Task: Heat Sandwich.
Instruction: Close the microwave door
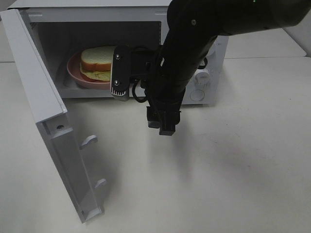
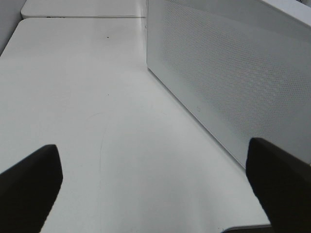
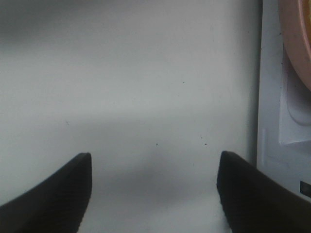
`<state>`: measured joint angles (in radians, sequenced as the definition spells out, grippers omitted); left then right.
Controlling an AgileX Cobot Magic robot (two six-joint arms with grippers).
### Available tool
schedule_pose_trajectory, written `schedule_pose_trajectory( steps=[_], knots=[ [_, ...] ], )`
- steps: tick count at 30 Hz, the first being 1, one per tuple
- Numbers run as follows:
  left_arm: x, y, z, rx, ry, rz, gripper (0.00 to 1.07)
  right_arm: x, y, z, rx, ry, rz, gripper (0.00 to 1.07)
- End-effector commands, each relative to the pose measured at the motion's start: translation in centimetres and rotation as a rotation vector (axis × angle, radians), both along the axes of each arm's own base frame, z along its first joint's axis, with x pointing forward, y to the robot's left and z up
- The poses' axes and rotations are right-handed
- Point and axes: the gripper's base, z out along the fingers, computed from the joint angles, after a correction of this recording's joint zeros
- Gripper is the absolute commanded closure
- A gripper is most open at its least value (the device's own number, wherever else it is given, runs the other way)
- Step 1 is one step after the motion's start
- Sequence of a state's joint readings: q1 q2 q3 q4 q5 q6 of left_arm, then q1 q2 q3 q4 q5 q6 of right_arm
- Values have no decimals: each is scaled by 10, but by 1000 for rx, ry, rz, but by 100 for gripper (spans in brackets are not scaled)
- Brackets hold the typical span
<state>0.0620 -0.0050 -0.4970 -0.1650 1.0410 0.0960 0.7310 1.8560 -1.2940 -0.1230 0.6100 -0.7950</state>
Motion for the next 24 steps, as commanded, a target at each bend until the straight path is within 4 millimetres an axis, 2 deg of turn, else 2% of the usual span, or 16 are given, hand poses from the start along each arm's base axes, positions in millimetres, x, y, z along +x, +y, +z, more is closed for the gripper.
schedule_pose_trajectory(
  steps=[1,14,24],
  knots=[
    [-3,0,-1,2,-28,7,10,-11,-8,7,26,-5,-29,37],
    [-3,0,-1,2,-28,7,10,-41,-34,14,80,-14,-78,37],
    [-3,0,-1,2,-28,7,10,-69,-59,32,176,-10,-227,37]
  ],
)
